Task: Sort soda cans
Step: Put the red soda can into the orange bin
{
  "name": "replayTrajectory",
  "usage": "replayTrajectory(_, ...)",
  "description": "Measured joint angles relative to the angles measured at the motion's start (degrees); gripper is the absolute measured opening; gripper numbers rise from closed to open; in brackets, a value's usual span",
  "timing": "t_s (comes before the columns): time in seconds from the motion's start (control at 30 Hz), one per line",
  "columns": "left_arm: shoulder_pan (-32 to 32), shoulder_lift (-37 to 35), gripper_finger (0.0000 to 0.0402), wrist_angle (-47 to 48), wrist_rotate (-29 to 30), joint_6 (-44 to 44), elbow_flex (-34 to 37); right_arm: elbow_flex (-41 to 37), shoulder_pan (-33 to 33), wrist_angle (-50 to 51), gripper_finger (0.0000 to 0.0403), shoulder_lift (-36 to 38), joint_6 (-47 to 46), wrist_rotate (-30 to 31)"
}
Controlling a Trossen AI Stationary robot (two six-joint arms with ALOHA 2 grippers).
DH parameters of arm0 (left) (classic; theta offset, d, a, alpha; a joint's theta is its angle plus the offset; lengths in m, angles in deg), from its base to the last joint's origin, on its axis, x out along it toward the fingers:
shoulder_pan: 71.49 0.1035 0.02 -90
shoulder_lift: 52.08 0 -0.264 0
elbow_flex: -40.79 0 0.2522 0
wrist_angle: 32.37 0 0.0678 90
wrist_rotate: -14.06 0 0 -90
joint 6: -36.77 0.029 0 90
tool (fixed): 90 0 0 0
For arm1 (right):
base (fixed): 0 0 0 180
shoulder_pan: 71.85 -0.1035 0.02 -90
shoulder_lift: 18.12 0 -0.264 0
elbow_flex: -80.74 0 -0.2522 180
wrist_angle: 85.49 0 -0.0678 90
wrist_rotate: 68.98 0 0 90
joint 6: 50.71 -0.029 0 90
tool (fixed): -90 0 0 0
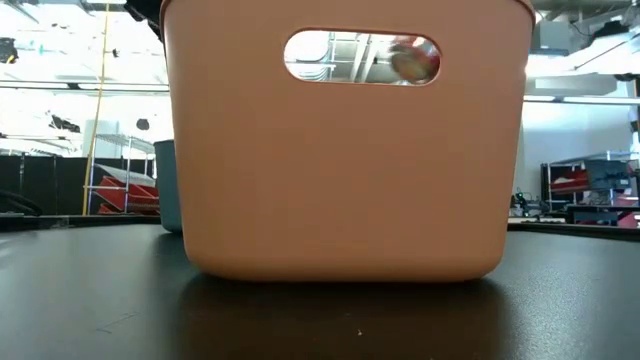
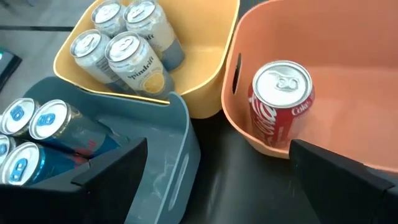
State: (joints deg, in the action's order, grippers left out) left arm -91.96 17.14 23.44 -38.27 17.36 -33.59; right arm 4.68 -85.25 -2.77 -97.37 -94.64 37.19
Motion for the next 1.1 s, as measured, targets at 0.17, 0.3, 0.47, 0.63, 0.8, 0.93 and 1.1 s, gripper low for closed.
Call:
replayTrajectory(0.17, -0.85, 0.26, 0.0389, 0.36, 0.73, -2.44, 1.24, -0.01, 0.13, -0.04, 0.0264, -5.70, 7.96, 3.60)
replayTrajectory(0.3, -1.22, 0.25, 0.0389, 0.59, 0.76, -3.71, 1.27, 0.26, -0.38, -1.09, 0.0264, -11.13, 12.70, 4.67)
replayTrajectory(0.47, -1.24, 0.25, 0.0389, 0.51, 0.87, -3.79, 1.27, 1.63, -1.79, -1.26, 0.0264, -17.61, 17.00, 2.75)
replayTrajectory(0.63, -1.24, 0.25, 0.0389, 0.54, 0.85, -3.97, 1.31, 5.41, -3.13, -0.77, 0.0264, -20.35, 19.89, 2.85)
replayTrajectory(0.8, -1.24, 0.25, 0.0389, 0.54, 0.73, -4.43, 1.31, 7.61, -3.48, -0.08, 0.0264, -24.23, 20.72, 2.59)
replayTrajectory(0.93, -1.24, 0.25, 0.0389, 0.57, 0.68, -4.44, 1.31, 8.99, -3.87, -0.66, 0.0264, -24.40, 22.68, 2.53)
replayTrajectory(1.1, -1.27, 0.25, 0.0389, 0.64, 0.63, -4.44, 1.31, 8.64, -3.80, -1.80, 0.0264, -26.73, 25.11, 1.54)
